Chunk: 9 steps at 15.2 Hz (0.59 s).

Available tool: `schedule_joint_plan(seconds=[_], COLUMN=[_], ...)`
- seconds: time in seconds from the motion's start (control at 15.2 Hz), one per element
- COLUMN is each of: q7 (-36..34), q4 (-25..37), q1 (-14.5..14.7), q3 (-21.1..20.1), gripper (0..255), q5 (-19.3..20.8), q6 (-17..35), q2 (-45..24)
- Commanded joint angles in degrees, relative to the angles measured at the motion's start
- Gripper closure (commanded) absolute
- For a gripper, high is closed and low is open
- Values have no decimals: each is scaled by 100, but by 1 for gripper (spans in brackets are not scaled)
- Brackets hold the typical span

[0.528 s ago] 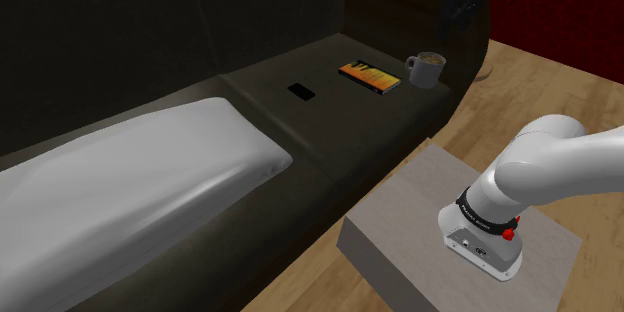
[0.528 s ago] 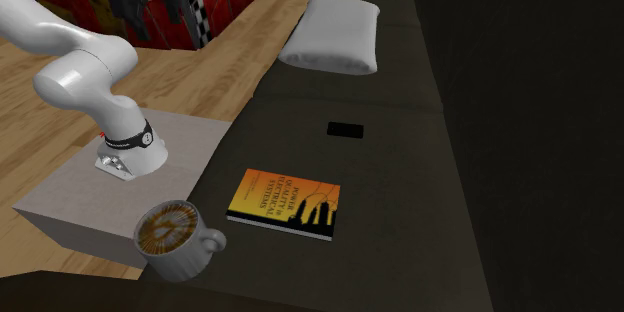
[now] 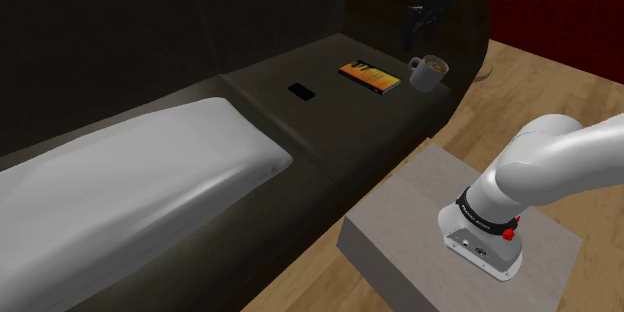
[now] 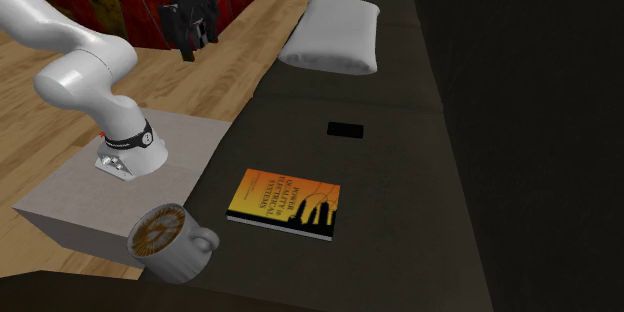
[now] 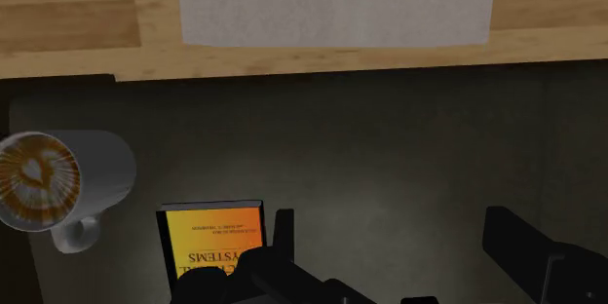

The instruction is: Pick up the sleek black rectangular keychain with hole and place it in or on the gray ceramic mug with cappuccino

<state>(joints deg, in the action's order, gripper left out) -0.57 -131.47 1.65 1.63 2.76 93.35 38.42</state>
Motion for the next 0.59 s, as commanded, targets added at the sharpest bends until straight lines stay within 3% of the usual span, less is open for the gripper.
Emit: schedule_joint_plan(seconds=[0.0, 0.53], q7=[-75, -341], q4=[23, 409], q1=[38, 166], q3=[-56, -263], gripper=[0, 0], q5=[-46, -159], q6=[328, 1424], q2=[-349, -1861])
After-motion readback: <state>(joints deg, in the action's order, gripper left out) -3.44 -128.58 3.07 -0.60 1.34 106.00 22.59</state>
